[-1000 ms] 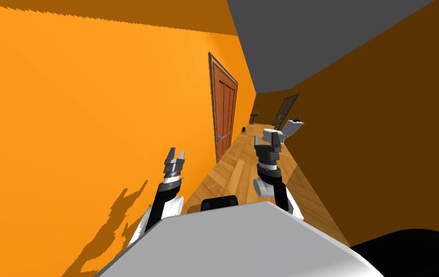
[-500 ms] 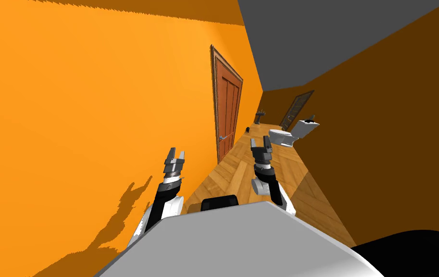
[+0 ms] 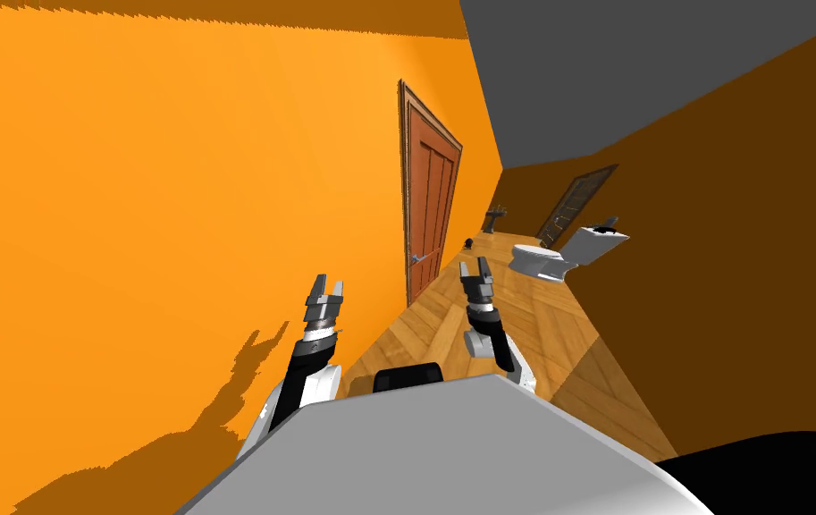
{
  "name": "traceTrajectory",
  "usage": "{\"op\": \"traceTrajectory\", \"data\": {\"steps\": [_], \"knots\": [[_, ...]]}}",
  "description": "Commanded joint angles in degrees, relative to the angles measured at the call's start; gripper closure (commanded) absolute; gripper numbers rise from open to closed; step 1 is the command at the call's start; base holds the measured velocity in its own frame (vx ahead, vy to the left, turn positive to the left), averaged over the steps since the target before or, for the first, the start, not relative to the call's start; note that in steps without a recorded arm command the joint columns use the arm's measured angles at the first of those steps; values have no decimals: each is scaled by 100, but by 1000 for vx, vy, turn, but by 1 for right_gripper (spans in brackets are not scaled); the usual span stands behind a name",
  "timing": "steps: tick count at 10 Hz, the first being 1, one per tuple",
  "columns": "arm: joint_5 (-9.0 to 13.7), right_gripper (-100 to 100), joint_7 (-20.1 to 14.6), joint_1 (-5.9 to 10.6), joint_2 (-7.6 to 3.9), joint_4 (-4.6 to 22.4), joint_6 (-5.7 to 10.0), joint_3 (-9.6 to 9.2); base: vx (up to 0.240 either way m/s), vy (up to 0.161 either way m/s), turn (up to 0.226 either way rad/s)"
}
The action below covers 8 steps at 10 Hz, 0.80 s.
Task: Pull the door open
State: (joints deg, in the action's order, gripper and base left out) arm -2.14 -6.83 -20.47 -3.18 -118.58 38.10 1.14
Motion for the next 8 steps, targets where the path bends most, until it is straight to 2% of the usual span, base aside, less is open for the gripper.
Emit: {"op": "traceTrajectory", "data": {"steps": [1,2,5,8], "knots": [[13,-100,6,90,-28,286,63,-15,84,-88,148],[13,-100,6,90,-28,309,63,-15,52,-68,42],[53,-100,-5,280,-102,816,131,-11,48,-75,144],[97,-100,-18,487,-174,1448,204,-7,80,-104,174]]}}
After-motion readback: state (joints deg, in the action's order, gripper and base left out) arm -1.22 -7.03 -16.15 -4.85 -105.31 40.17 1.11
